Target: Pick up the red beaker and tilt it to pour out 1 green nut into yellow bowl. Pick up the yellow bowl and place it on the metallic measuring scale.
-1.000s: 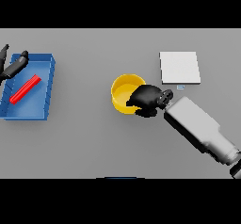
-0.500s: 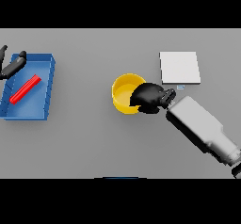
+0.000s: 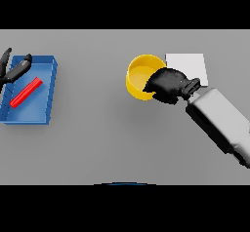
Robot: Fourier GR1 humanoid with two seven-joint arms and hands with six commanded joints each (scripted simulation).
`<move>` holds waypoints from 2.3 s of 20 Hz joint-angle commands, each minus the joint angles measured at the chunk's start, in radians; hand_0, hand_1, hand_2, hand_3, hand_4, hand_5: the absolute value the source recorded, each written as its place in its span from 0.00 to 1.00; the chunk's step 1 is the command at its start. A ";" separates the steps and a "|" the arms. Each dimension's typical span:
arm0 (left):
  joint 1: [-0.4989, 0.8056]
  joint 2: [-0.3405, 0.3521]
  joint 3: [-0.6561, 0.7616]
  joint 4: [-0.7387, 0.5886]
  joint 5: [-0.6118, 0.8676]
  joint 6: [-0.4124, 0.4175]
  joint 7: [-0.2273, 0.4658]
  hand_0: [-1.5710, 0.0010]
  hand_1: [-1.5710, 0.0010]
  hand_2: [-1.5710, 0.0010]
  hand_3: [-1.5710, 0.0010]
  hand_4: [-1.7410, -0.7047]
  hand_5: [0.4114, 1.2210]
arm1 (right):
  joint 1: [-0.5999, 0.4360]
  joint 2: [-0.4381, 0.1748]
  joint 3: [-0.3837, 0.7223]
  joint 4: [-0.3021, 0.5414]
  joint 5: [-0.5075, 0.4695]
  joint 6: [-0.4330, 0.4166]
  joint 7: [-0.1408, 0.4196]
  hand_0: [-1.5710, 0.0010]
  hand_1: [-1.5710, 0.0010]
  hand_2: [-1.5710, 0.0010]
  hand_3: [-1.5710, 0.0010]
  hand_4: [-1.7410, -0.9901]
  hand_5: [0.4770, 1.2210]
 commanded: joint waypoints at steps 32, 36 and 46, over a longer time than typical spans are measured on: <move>-0.002 0.025 0.006 -0.026 0.007 0.009 0.055 1.00 1.00 1.00 1.00 0.98 0.37 | -0.104 -0.004 -0.215 0.591 0.040 -0.255 -0.048 0.06 0.00 0.13 0.07 0.00 1.00; 0.005 0.021 0.002 -0.031 0.012 0.007 0.061 1.00 1.00 1.00 1.00 0.98 0.38 | -0.116 0.004 -0.224 0.619 0.046 -0.246 -0.067 0.15 0.07 0.09 0.24 0.00 1.00; -0.010 0.001 0.003 0.008 0.004 -0.001 0.043 1.00 1.00 1.00 1.00 0.98 0.36 | -0.112 -0.013 -0.214 0.618 0.051 -0.199 -0.089 0.90 0.84 0.76 0.71 0.36 0.49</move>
